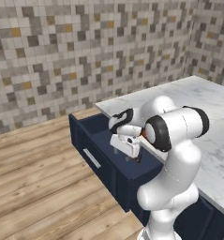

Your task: Pick up the knife from the drawer and place it on the cutting board. Then place the meat from the plate to the cutting board.

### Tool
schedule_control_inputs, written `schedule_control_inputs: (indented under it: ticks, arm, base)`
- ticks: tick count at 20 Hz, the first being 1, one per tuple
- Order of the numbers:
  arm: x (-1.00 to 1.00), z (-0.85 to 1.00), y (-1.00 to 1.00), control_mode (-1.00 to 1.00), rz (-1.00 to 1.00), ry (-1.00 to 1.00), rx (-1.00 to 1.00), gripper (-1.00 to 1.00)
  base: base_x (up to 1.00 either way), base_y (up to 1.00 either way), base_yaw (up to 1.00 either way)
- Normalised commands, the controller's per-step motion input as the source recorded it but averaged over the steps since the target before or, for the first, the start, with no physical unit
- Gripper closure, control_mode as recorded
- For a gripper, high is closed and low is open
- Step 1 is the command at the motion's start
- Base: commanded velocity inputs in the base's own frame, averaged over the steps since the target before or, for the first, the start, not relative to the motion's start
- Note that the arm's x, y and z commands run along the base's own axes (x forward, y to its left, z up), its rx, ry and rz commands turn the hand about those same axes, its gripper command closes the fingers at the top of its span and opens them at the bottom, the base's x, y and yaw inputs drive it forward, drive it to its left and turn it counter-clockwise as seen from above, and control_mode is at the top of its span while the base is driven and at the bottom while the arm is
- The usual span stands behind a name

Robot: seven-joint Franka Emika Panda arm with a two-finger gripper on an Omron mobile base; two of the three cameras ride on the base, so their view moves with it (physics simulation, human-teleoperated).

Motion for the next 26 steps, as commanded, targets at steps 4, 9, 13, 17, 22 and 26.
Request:
schedule_control_inputs:
  ticks: [4, 9, 13, 17, 22, 26]
  arm:
    - [0.19, -0.32, 0.24, -1.00, 0.00, 0.00, 0.00, -1.00]
    - [0.19, -0.30, 0.23, -1.00, 0.00, 0.00, 0.00, -1.00]
    - [0.14, -0.29, 0.14, -1.00, 0.00, 0.00, 0.00, -1.00]
    - [0.00, -0.36, 0.28, -1.00, 0.00, 0.00, 0.02, -1.00]
    - [-0.04, -0.54, 0.36, -1.00, 0.00, 0.00, 0.07, -1.00]
    - [-0.10, -0.65, 0.38, -1.00, 0.00, 0.02, 0.11, -1.00]
  base:
    - [0.00, 0.00, 0.00]
    - [0.00, 0.00, 0.00]
    - [0.00, 0.00, 0.00]
    - [0.00, 0.00, 0.00]
    - [0.00, 0.00, 0.00]
    - [0.00, 0.00, 0.00]
